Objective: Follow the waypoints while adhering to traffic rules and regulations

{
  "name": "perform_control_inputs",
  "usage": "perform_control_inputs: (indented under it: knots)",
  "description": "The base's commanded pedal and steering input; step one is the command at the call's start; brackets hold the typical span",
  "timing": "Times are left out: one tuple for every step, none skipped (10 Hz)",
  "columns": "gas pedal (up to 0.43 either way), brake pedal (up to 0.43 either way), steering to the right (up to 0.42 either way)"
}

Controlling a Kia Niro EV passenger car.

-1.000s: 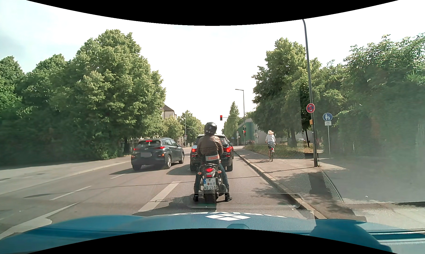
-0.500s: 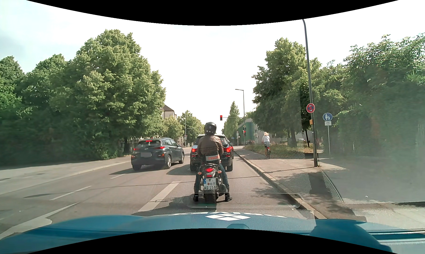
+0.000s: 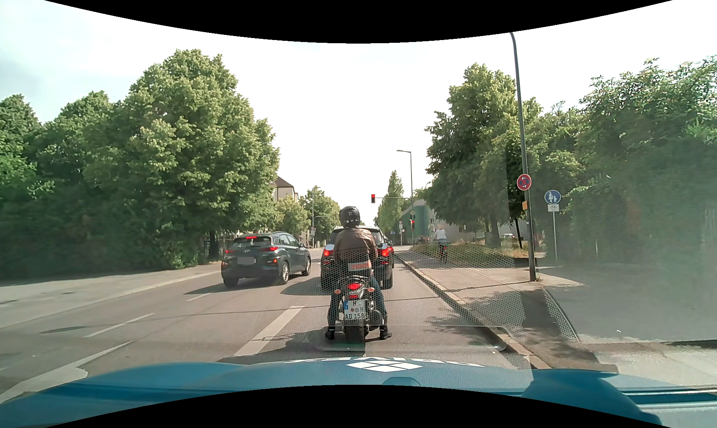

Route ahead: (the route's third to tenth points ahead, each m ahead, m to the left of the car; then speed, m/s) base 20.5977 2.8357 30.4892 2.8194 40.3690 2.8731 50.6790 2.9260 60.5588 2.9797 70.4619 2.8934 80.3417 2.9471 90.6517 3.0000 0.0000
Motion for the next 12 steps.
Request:
perform_control_inputs:
  knots:
    - [0.0, 0.293, 0.003]
    - [0.0, 0.293, 0.004]
    - [0.0, 0.293, 0.003]
    - [0.0, 0.293, 0.003]
    - [0.0, 0.293, 0.004]
    - [0.0, 0.293, 0.003]
    - [0.0, 0.293, 0.004]
    - [0.0, 0.293, 0.003]
    - [0.0, 0.293, 0.003]
    - [0.0, 0.293, 0.004]
    - [0.0, 0.293, 0.003]
    - [0.0, 0.293, 0.004]
